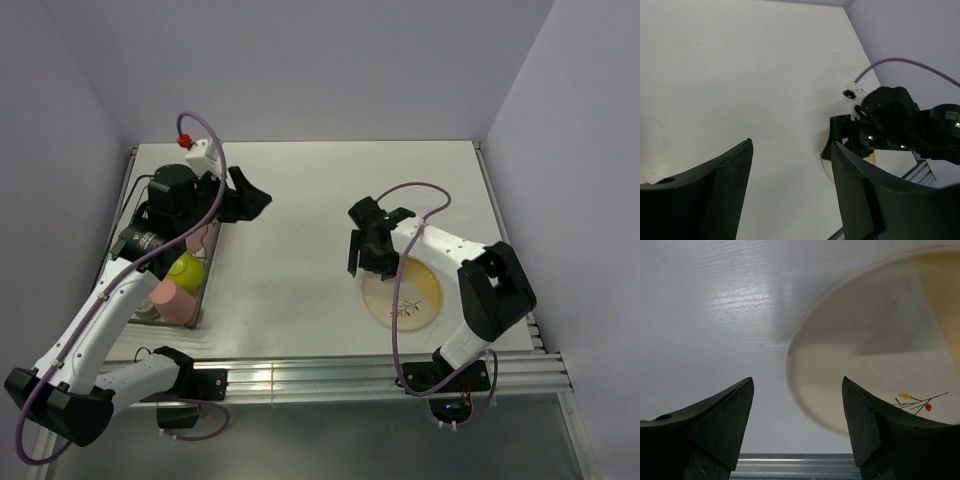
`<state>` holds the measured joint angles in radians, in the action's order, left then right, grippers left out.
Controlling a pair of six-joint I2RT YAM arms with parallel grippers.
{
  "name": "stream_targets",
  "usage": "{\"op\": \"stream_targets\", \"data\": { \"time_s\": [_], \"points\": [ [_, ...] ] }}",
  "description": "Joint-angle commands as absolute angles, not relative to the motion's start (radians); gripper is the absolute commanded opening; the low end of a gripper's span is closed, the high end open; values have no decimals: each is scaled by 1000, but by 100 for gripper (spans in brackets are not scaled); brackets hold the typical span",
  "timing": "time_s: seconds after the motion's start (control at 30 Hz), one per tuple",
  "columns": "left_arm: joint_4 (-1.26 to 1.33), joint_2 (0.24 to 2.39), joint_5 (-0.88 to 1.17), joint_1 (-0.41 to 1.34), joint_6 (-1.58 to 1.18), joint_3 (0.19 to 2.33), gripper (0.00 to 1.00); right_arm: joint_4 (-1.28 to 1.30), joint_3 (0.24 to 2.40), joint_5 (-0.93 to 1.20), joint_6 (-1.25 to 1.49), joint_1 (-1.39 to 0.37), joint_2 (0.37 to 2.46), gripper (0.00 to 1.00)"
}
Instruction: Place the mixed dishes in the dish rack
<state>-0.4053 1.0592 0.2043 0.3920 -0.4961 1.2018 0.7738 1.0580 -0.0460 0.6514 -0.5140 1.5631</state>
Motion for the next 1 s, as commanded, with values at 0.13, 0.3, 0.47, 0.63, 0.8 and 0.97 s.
{"op": "stream_targets", "data": {
  "time_s": [0.13,0.3,0.47,0.63,0.8,0.97],
  "points": [
    [-333,1032,143,479,-557,1089,70,750,1098,-267,716,-643,1687,74],
    [-336,993,143,491,-558,1005,69,723,1085,-278,738,-676,1742,57],
    [-336,948,144,489,-555,950,70,733,1118,-330,749,-699,1802,20],
    [-341,917,152,492,-555,911,70,752,1157,-393,770,-738,1862,0],
    [-333,922,221,495,-558,870,69,727,1189,-347,753,-746,1836,0],
    [-153,875,247,538,-565,717,70,686,1238,-148,741,-729,1778,0]
  ]
}}
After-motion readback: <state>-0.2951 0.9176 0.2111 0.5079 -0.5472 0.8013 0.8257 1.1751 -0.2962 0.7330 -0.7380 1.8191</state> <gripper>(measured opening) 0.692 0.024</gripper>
